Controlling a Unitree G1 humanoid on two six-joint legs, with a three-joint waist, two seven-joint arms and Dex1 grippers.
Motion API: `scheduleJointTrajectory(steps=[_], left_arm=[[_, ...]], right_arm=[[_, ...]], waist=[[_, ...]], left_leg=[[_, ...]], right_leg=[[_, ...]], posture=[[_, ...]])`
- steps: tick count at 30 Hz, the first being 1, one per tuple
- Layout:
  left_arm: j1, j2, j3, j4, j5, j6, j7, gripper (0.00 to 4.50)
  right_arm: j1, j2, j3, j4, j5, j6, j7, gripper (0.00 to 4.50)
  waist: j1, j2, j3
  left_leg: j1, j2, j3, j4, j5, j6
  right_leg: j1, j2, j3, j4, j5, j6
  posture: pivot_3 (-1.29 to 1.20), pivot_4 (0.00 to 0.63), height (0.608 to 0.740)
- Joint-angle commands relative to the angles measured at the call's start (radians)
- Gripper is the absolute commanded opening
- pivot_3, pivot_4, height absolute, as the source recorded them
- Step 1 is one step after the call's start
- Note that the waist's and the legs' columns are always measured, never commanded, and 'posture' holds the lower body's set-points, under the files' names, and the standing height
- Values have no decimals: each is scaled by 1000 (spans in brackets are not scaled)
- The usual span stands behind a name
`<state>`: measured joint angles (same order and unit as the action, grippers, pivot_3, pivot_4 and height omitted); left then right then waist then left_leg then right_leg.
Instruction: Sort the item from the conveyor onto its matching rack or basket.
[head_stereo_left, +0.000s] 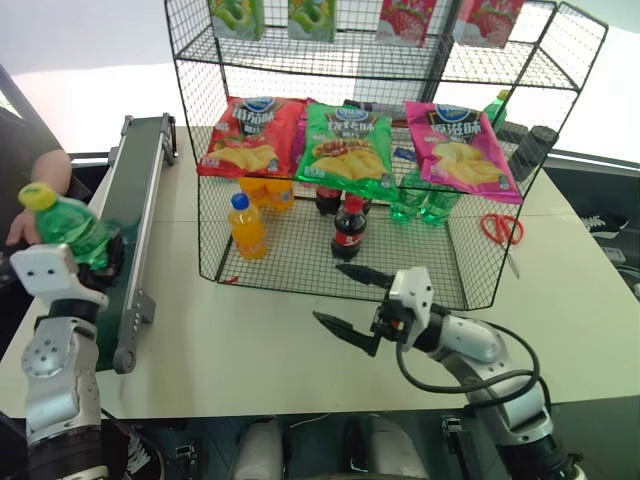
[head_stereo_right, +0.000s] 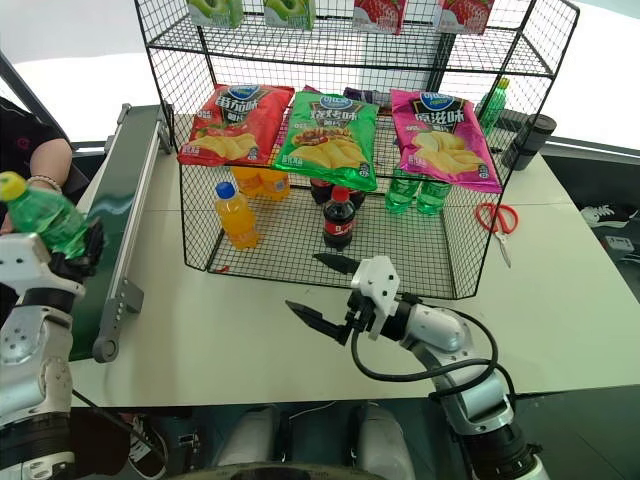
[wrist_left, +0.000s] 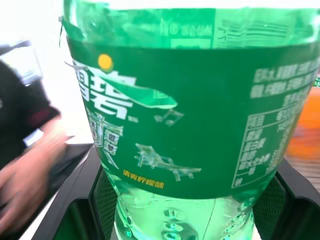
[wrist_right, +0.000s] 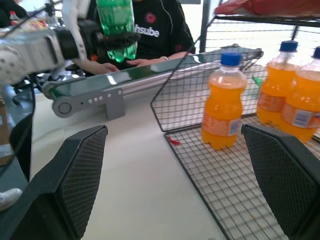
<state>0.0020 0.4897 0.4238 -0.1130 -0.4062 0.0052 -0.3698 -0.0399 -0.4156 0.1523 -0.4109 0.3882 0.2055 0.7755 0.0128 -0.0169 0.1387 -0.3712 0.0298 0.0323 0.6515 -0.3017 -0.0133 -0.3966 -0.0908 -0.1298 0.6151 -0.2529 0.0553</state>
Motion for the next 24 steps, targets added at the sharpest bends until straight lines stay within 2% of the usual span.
scheduleJointTrajectory(steps=[1,6,13,17,24], left_arm=[[58,45,-70,-160,-61,60,-137,2883],[68,53,-279,-234,-40,115,-286,2883],[-107,-34,-557,-120,39,80,-452,2883],[-230,-105,-639,-34,57,58,-524,2883],[-333,-146,-697,45,67,30,-644,2883]], right_arm=[[-8,-29,-45,-64,62,37,13,4500],[-36,-34,-50,-92,116,104,5,4500],[-76,10,-5,-105,121,159,-34,4500],[-71,16,-4,-114,121,175,-54,4500],[-49,5,-20,-129,115,177,-78,4500]], waist=[[-2,2,1],[0,4,3],[2,5,3],[2,5,3],[1,5,3]], left_leg=[[0,0,0,0,0,0],[0,1,0,-1,0,0],[0,0,0,0,0,0],[0,0,0,0,0,0],[0,0,0,0,0,0]], right_leg=[[0,0,0,0,0,0],[-1,2,1,1,0,-1],[-1,2,1,0,0,0],[-1,3,1,1,0,0],[-1,3,1,0,0,0]], posture=[[0,150,734],[0,150,734],[0,150,734],[0,150,734],[0,150,734]])
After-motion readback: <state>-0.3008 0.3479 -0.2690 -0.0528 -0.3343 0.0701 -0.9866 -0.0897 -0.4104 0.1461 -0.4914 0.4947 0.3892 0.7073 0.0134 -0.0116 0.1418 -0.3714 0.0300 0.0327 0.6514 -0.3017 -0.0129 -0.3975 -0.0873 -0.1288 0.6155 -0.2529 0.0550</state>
